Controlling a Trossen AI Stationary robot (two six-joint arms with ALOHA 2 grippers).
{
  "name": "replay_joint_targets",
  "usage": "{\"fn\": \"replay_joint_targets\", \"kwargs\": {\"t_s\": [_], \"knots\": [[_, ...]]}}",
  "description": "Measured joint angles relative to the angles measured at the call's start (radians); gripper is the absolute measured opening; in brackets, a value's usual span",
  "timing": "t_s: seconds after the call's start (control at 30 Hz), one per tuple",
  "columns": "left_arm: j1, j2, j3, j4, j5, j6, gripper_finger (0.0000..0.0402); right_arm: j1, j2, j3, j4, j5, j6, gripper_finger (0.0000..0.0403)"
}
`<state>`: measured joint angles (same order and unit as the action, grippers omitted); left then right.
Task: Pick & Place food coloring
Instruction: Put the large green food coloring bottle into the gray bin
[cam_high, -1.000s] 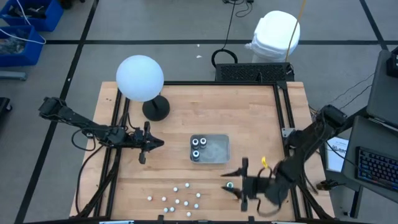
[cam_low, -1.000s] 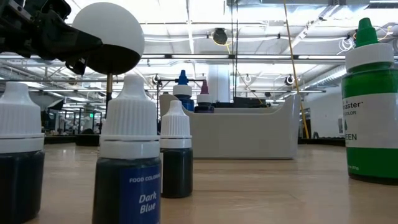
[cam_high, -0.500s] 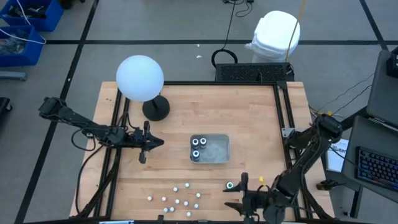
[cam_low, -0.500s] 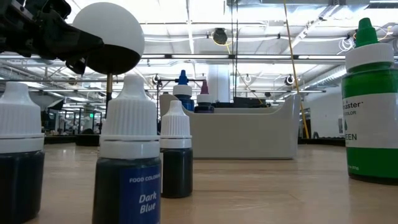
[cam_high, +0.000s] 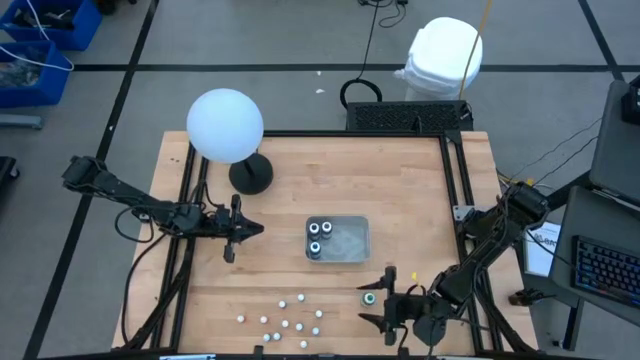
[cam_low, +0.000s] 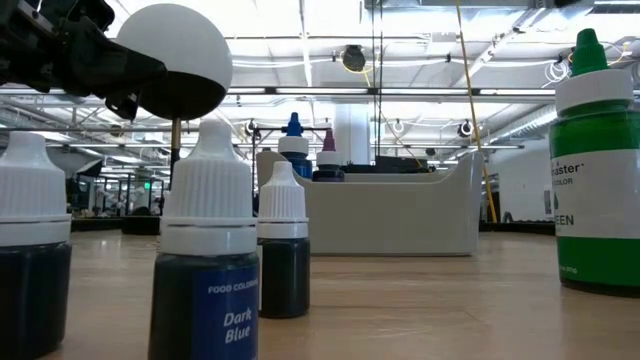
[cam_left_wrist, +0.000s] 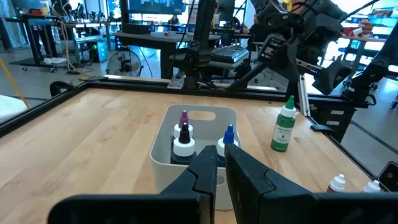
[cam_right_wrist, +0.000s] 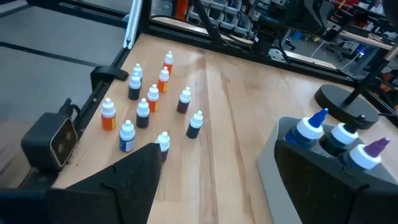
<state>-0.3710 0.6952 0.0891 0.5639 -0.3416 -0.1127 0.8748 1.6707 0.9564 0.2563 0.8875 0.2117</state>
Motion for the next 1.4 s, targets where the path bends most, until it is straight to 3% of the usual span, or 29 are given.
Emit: {"fn": "replay_joint_targets", "kwargs": {"t_s": [0.23,0.43,0.57,1.0,1.13,1.4], "knots": [[0.0,0.0,0.0,-0.001,0.0,-0.005,0.0037,0.04,-0.001,-0.114,0.207,-0.003,-0.077,0.0299],[0.0,0.0,0.0,0.001,0.0,-0.002,0.0037,0.035,-0.034,-0.229,0.322,-0.004,-0.011,0.0298],[0.0,0.0,0.0,0.002,0.0,-0.001,0.0037,0.018,-0.034,-0.275,0.402,-0.096,0.015,0.0298],[0.0,0.0,0.0,0.001,0.0,-0.001,0.0037,-0.021,-0.033,-0.306,0.374,-0.138,0.103,0.0298],[0.0,0.0,0.0,0.0,-0.001,-0.001,0.0037,-0.02,-0.033,-0.306,0.349,-0.214,0.144,0.0298],[0.0,0.0,0.0,0.0,-0.001,-0.002,0.0037,-0.024,-0.033,-0.306,0.33,-0.211,0.161,0.0298]]}}
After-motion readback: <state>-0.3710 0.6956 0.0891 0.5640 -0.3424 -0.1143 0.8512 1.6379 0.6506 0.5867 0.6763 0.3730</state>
